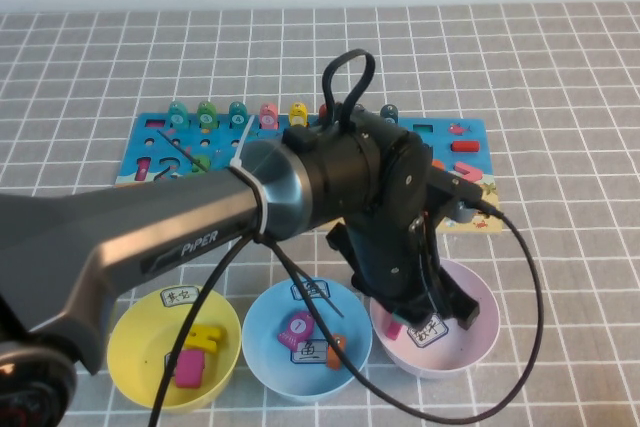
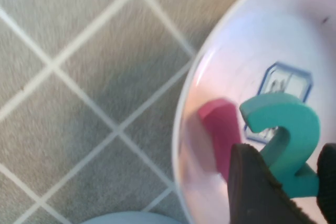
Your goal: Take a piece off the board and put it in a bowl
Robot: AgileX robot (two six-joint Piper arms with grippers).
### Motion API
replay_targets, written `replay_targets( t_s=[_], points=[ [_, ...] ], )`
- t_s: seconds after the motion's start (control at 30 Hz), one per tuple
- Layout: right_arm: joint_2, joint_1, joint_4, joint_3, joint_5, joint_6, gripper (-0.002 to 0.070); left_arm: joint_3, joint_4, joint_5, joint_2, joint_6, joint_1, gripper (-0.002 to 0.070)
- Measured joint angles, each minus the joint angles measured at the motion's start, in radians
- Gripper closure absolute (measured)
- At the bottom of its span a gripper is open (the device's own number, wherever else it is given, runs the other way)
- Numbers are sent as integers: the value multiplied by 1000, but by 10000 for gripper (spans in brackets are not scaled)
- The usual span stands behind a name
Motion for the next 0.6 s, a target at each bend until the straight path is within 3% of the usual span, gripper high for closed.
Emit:
replay_targets(
  t_s=[0.6],
  points=[
    [0, 0, 0, 0, 0, 0, 694, -56, 21, 72, 2, 38, 0, 435]
  ],
)
